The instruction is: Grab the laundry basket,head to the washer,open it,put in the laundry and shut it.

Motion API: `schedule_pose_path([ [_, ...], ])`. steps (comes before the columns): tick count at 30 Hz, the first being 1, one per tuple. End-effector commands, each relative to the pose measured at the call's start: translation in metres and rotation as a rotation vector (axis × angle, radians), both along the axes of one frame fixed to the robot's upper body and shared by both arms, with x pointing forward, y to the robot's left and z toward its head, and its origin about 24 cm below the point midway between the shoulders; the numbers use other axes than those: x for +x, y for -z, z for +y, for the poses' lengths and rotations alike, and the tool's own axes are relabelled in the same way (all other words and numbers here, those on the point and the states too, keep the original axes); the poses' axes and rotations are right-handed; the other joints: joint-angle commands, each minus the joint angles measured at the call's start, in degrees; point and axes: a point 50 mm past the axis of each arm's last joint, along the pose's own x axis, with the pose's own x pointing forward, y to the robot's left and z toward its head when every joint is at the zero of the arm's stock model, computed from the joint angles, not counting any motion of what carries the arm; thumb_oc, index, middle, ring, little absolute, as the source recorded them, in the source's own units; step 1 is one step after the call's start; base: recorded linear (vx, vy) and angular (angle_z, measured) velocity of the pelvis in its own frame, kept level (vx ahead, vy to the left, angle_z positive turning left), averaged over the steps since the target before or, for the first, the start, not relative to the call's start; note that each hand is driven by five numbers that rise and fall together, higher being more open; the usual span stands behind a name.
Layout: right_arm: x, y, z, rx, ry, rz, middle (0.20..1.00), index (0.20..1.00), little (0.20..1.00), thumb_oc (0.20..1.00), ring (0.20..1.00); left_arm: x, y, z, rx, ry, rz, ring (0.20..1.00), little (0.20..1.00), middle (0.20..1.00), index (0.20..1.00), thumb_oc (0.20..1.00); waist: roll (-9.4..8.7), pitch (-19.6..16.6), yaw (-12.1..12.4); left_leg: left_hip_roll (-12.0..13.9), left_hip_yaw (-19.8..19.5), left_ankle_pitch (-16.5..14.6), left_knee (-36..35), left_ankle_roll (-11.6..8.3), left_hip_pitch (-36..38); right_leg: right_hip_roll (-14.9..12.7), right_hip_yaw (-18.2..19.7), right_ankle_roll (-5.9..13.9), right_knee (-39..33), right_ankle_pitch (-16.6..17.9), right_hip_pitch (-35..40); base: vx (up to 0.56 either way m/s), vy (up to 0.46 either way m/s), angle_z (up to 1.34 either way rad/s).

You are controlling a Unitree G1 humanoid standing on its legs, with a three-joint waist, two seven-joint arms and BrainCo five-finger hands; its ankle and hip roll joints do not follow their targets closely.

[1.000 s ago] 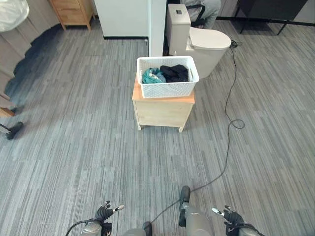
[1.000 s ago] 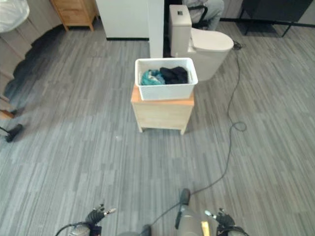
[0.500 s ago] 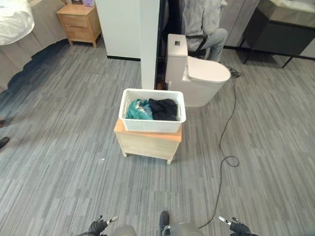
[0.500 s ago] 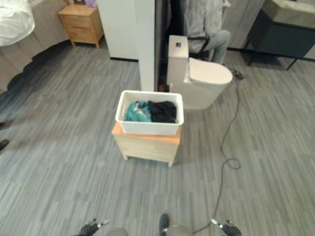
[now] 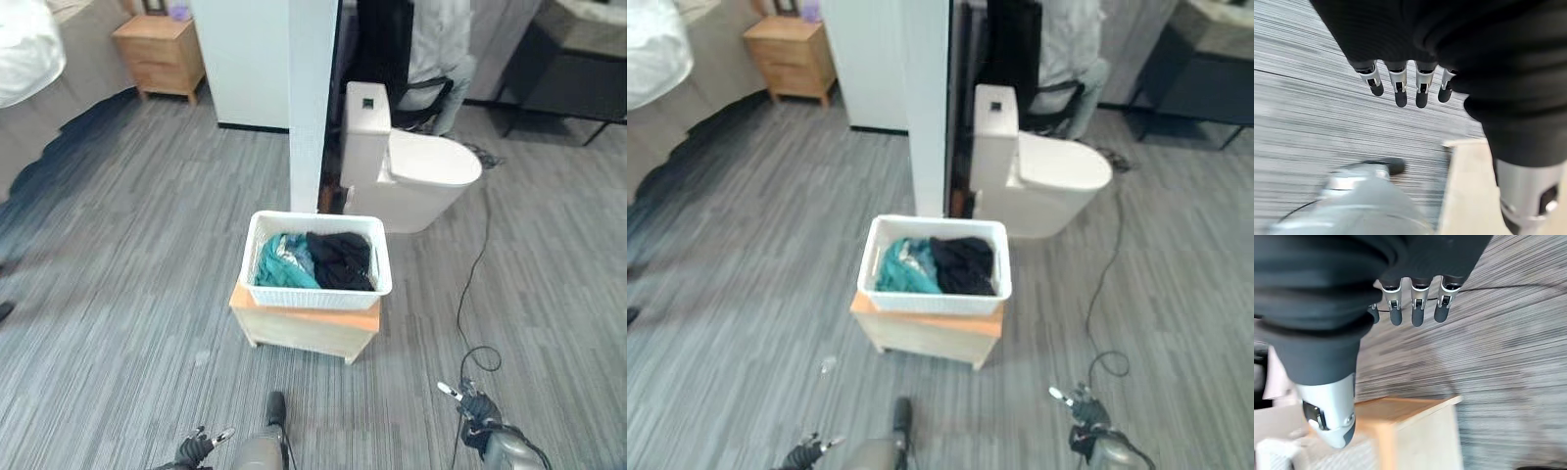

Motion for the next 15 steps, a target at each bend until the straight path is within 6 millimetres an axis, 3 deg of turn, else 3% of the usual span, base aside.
schedule_pose_path([
  [1, 0.0, -0.012, -0.017, -0.062, -0.001, -0.049, 1.0, 1.0, 1.0, 1.0, 1.0, 0.021, -0.015, 0.02, 0.06, 0.001, -0.088, 1.0, 1.0, 1.0, 1.0, 1.0, 0.03, 0.51, 0.08, 1.47, -0.45, -8.6, 9.03, -1.54, -3.09, -4.28, 3.52, 3.26, 2.55, 10.53, -9.13, 0.11, 0.136, 0.18],
  [5, -0.002, -0.015, -0.027, -0.07, 0.06, -0.065, 1.0, 1.0, 1.0, 1.0, 1.0, 0.038, -0.036, 0.033, 0.092, -0.025, -0.233, 1.0, 1.0, 1.0, 1.0, 1.0, 0.87, 0.88, 0.38, 2.04, -0.35, -11.68, 8.23, -1.9, 0.32, -10.49, -4.22, 2.62, -9.18, 10.92, -10.89, 0.16, -0.022, 0.01],
  [6, -0.002, -0.015, -0.027, -0.07, 0.06, -0.065, 1.0, 1.0, 1.0, 1.0, 1.0, 0.038, -0.036, 0.033, 0.092, -0.025, -0.233, 1.0, 1.0, 1.0, 1.0, 1.0, 0.89, 0.93, 0.35, 2.04, -0.39, -11.69, 8.24, -1.9, 0.36, -10.48, -4.26, 2.61, -9.23, 10.94, -10.79, 0.15, -0.144, -0.3],
  [7, -0.002, -0.018, -0.034, -0.076, 0.088, -0.07, 1.0, 1.0, 1.0, 1.0, 1.0, 0.044, -0.044, 0.036, 0.101, -0.017, -0.279, 1.0, 1.0, 1.0, 1.0, 1.0, 0.72, 1.27, 0.27, 2.36, -0.23, -12.85, 8.6, -2.49, 1.26, -13.08, -5.92, 3.89, -15.1, 13.51, -11.61, 0.09, -0.093, -0.12],
  [8, -0.002, -0.018, -0.034, -0.075, 0.088, -0.07, 1.0, 1.0, 1.0, 1.0, 1.0, 0.044, -0.044, 0.036, 0.101, -0.017, -0.278, 1.0, 1.0, 1.0, 1.0, 1.0, 0.79, 1.35, 0.25, 2.43, -0.27, -12.96, 8.68, -2.51, 1.36, -12.99, -6.0, 3.9, -15.33, 13.6, -11.34, 0.18, -0.156, -0.11],
  [10, -0.001, -0.03, -0.053, -0.111, 0.126, -0.091, 1.0, 1.0, 1.0, 1.0, 1.0, 0.066, -0.078, 0.041, 0.136, 0.04, -0.442, 1.0, 1.0, 1.0, 1.0, 1.0, -0.4, 2.15, 0.19, 1.66, -0.17, -14.53, 10.25, -3.01, 2.3, -14.49, -4.54, 5.62, -18.22, 16.8, -11.01, 0.17, -0.148, 0.02],
  [13, -0.002, -0.039, -0.065, -0.142, 0.126, -0.101, 1.0, 1.0, 1.0, 1.0, 1.0, 0.069, -0.095, 0.046, 0.168, 0.085, -0.494, 1.0, 1.0, 1.0, 1.0, 1.0, -0.61, 1.48, 0.08, 1.58, -0.43, -14.46, 9.99, -3.41, 2.55, -14.41, -5.88, 6.01, -19.31, 17.74, -9.8, 0.12, -0.103, 0.18],
  [15, -0.001, -0.059, -0.086, -0.195, 0.135, -0.146, 1.0, 1.0, 1.0, 1.0, 1.0, 0.08, -0.121, 0.048, 0.275, 0.215, -0.54, 1.0, 1.0, 1.0, 1.0, 1.0, -0.01, 0.38, -0.05, 2.3, -1.35, -14.08, 8.2, -4.18, 2.79, -13.62, -7.86, 6.21, -22.0, 17.61, -7.74, 0.1, -0.122, 0.28],
])
